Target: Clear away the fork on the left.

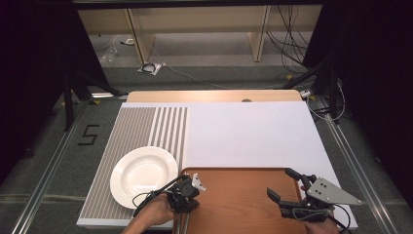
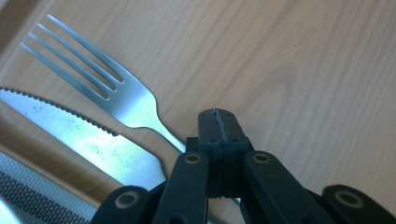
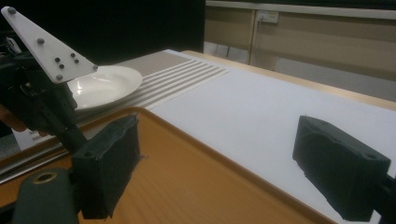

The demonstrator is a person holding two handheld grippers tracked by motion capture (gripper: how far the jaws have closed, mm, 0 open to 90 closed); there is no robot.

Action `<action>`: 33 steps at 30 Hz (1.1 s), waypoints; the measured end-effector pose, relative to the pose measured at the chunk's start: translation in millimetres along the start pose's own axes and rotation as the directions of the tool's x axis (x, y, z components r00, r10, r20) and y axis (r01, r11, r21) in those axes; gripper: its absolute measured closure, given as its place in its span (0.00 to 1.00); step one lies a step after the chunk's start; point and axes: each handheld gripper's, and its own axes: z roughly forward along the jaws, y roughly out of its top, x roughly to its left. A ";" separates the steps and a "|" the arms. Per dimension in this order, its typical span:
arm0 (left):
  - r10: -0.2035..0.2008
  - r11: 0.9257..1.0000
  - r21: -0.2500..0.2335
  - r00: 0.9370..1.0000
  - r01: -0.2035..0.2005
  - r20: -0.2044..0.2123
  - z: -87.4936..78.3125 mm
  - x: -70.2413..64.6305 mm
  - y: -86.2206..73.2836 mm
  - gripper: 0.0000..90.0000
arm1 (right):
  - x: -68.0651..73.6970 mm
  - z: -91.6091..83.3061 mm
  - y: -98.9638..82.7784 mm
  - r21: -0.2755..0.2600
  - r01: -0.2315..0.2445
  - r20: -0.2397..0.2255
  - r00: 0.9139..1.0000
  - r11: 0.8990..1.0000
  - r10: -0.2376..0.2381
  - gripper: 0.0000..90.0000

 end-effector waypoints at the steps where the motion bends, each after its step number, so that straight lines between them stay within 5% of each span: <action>1: -0.001 1.000 0.003 1.000 0.001 -0.002 -0.2 0.6 -0.2 0.99 | 0.0 0.0 0.0 0.001 -0.001 0.000 1.000 1.000 0.001 0.17; 10: -0.006 1.000 -0.004 1.000 0.005 -0.007 -2.3 2.8 -1.1 0.96 | 0.1 0.0 0.0 0.001 0.000 0.000 1.000 1.000 0.000 0.17; 18: -0.040 0.994 -0.100 0.999 0.039 -0.002 -22.6 6.6 0.9 0.58 | -0.1 -0.3 0.1 0.003 0.001 0.002 1.000 1.000 -0.001 0.17; 23: -0.104 0.981 -0.166 0.994 0.095 -0.044 -35.3 13.9 -2.2 0.42 | -0.2 -0.9 0.2 0.003 0.001 0.003 1.000 1.000 -0.001 0.17; 33: -0.187 0.947 -0.278 0.980 0.161 -0.070 -53.4 28.0 -12.6 0.29 | -0.2 -0.9 0.2 0.000 0.002 0.003 1.000 1.000 -0.002 0.17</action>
